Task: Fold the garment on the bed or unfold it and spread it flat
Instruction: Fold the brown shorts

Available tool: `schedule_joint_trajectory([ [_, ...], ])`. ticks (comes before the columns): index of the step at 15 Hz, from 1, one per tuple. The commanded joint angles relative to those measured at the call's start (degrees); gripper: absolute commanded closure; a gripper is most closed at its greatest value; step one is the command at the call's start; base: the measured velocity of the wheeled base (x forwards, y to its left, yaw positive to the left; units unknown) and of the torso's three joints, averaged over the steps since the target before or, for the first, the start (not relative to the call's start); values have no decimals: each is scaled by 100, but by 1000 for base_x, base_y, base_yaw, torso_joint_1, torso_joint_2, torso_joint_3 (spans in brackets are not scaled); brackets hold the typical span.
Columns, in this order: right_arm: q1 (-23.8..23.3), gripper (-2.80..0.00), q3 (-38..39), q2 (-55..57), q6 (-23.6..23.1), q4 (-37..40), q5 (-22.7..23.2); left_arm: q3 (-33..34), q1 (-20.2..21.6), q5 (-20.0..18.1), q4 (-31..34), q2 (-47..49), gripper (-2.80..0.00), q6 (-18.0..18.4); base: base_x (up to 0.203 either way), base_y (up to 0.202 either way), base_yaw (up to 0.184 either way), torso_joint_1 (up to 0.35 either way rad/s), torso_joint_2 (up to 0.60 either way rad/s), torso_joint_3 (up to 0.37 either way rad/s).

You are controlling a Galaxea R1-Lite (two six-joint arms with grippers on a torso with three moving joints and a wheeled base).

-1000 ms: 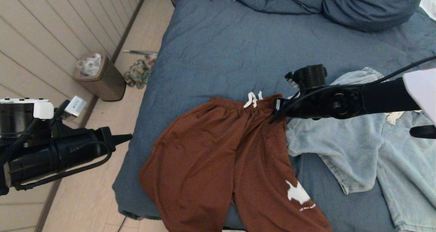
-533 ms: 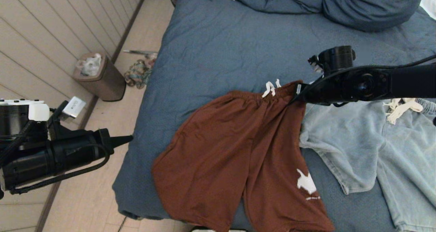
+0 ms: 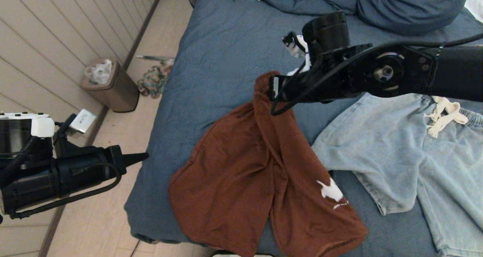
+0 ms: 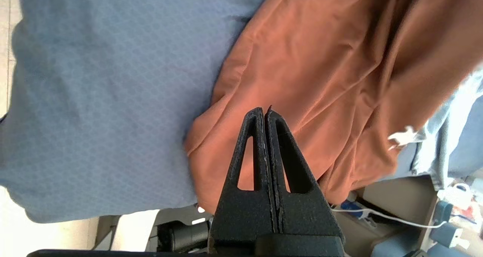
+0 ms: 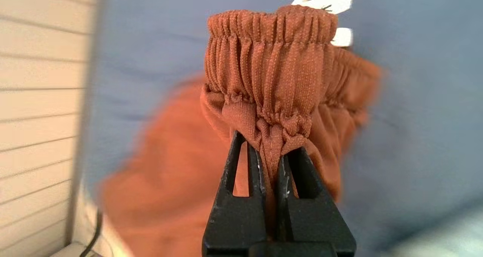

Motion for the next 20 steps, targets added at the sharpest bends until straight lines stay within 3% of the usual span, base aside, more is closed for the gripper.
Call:
schedule_joint_trajectory([
  [1,596,0,-466,505,-52,98,-103,18,-20,-12,-14,-63,0,-15,0,0,0,0,0,0],
  [8,919,0,-501,1420,-96,-8,-221,43,-108,-21,-14,-38,0,-15,0,0,0,0,0,0],
  [9,1000,-222,-500,1502,-104,-31,-243,43,-108,-21,-14,-38,0,-15,0,0,0,0,0,0],
  [10,1056,-280,-493,1542,-127,-61,-333,58,-108,-21,-14,-38,0,-19,0,0,0,0,0,0],
  [20,1027,-280,-149,409,-123,-61,-343,79,-134,-12,-23,-55,0,-24,0,0,0,0,0,0],
])
